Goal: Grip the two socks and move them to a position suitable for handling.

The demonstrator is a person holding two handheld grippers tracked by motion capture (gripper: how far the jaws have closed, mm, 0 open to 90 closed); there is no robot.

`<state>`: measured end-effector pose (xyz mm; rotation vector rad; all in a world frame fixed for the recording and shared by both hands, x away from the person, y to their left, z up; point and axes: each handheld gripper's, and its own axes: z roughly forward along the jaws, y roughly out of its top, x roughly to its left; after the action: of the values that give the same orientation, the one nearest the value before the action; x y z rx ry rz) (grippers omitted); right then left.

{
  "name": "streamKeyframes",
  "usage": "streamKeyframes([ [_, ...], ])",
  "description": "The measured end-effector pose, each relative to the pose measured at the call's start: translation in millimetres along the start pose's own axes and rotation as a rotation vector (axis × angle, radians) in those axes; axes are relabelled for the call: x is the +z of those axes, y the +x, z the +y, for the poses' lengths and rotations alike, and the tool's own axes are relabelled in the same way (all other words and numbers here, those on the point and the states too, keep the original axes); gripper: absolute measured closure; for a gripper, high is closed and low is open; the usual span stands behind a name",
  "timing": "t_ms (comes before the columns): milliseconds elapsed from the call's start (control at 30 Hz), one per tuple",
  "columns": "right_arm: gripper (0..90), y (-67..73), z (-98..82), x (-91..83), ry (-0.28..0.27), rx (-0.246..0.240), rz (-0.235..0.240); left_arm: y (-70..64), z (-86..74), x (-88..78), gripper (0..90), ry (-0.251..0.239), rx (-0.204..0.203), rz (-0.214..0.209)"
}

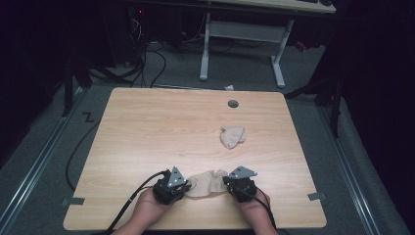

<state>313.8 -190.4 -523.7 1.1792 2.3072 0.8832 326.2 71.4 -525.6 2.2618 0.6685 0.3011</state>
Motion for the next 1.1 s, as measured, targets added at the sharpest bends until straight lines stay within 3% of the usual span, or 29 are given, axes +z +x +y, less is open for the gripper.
streamKeyframes([
  [200, 89.5, 15.4, 1.5, 0.4, -0.003, -0.025, 0.043, 2.2, -9.4, -11.3, 76.4, 0.015, -0.002, -0.032],
  [367, 89.2, 22.8, 4.6, 3.1, -0.007, -0.048, 0.073, 6.3, -18.5, -24.4, 76.3, 0.045, -0.010, -0.024],
  [400, 89.1, 25.1, 5.3, 4.1, -0.012, -0.054, 0.080, 7.3, -21.1, -27.0, 76.3, 0.046, -0.015, -0.021],
  [433, 89.0, 27.4, 6.1, 4.6, -0.012, -0.066, 0.084, 6.0, -25.0, -29.1, 76.3, 0.022, -0.056, -0.021],
  [467, 88.9, 30.3, 7.0, 5.3, -0.012, -0.074, 0.090, 6.7, -27.6, -31.4, 76.3, 0.019, -0.062, -0.015],
  [700, 88.0, 40.6, 9.9, 7.7, -0.019, -0.113, 0.113, 10.0, -36.2, -40.6, 76.1, 0.024, -0.060, 0.003],
  [733, 87.5, 42.5, 10.4, 8.0, -0.019, -0.117, 0.114, 12.5, -36.5, -42.5, 75.8, 0.046, -0.023, 0.011],
  [833, 85.1, 42.5, 11.2, 8.1, -0.019, -0.120, 0.117, 12.6, -37.3, -43.8, 72.1, 0.042, -0.029, 0.021],
  [900, 83.8, 40.5, 12.3, 5.7, -0.035, -0.118, 0.106, 16.8, -36.7, -49.2, 69.6, 0.008, -0.060, 0.023],
  [933, 82.2, 34.5, 13.4, 0.4, -0.074, -0.101, 0.084, 23.6, -35.7, -56.5, 66.6, -0.045, -0.112, 0.024],
  [967, 82.2, 34.5, 13.4, 0.4, -0.074, -0.101, 0.084, 23.6, -35.7, -56.5, 65.7, -0.045, -0.112, 0.024],
  [1000, 81.9, 32.6, 13.6, -1.0, -0.082, -0.096, 0.080, 28.4, -35.7, -61.3, 65.7, -0.081, -0.142, 0.031],
  [1100, 78.3, 20.1, 12.8, -7.2, -0.115, -0.067, 0.036, 36.7, -36.8, -69.1, 60.2, -0.118, -0.157, 0.082],
])
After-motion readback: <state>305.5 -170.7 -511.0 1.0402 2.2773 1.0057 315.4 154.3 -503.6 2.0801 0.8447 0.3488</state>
